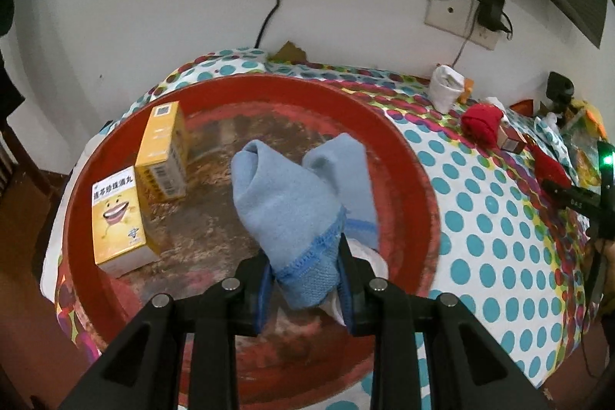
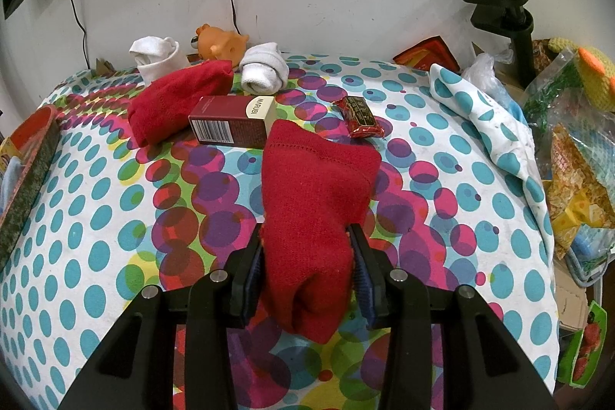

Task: Organize objects
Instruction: 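Carry the light blue sock into the red tray and open the left tool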

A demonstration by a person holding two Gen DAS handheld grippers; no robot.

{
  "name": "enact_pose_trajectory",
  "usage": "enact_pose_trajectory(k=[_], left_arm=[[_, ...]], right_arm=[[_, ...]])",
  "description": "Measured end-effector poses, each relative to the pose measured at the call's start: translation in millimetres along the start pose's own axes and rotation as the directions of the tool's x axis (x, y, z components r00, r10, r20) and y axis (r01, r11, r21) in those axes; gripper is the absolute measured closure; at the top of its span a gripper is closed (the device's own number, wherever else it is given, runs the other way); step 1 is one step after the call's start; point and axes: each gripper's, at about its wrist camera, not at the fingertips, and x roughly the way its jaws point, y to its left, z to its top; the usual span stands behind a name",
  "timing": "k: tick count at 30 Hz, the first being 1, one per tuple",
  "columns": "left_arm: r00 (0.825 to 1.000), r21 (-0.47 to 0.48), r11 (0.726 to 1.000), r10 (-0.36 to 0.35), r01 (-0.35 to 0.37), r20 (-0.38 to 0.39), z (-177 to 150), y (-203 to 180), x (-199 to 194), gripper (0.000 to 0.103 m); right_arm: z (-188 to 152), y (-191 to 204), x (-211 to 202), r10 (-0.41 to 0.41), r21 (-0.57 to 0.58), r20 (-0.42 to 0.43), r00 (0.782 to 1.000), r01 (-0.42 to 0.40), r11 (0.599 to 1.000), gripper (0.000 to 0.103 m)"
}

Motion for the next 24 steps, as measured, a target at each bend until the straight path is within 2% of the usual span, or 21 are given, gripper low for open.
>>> enact_pose_trajectory(k=[14,18,24], left_arm=[[1.000,-0.062,0.998,0.001,0.000,0.010,-13.2,41.8,3.4,0.074],[1.000,-0.083,0.996,-0.024,0.024,0.008,-21.3,53.7,4.6,0.074],[1.000,-0.088,0.996,-0.025,0.027,0.019,-28.9,60.4,7.3,0.068]], right_arm=[[0.6,0.7,-0.1,-0.009,-0.009,-0.001,1.000,0.009,1.000,0.064],[0.8,0.4,0.0,-0.011,-0.010,-0.002,1.000,0.011,1.000,0.064],[1.3,0.3,-0.2,-0.012,-0.012,-0.002,1.000,0.012,1.000,0.064]])
